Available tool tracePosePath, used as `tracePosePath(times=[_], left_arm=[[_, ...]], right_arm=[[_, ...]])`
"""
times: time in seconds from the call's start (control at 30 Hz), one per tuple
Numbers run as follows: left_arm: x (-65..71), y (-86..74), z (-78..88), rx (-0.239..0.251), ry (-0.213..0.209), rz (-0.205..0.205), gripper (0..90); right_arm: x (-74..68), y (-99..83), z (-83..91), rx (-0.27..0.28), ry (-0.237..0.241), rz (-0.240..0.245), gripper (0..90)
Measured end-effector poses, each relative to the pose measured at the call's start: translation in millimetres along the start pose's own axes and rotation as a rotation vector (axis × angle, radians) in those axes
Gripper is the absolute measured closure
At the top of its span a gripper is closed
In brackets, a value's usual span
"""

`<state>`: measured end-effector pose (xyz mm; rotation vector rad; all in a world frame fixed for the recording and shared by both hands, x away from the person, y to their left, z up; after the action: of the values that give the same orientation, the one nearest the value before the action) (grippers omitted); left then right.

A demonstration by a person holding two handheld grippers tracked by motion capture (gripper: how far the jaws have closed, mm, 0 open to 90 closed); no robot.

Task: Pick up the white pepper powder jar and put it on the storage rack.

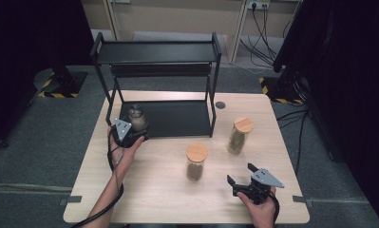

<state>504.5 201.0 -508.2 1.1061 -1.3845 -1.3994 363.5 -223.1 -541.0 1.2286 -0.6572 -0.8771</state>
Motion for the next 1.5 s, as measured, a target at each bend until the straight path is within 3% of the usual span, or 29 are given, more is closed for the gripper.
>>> tracePosePath(times=[1.17, 1.5], left_arm=[[15.1, -1.6, 36.1, 0.001, -0.06, 0.062, 7.1], [25.3, -4.2, 48.8, -0.006, -0.101, 0.086, 7.1]], right_arm=[[0.0, 0.0, 0.3, 0.002, 0.001, -0.006, 2.9], [0.0, 0.0, 0.2, 0.002, 0.001, -0.005, 2.9]])
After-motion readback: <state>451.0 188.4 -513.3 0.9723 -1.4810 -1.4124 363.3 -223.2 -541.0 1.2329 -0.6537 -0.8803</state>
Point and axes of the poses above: each handheld gripper's, and its own axes: z roughly backward along the jaws, y roughly out of its top, x roughly to its right, the point moved 5 cm from there along -z, roughly forward along the jaws, and after that the axes turned 9 degrees about x, right-handed, at the moved point
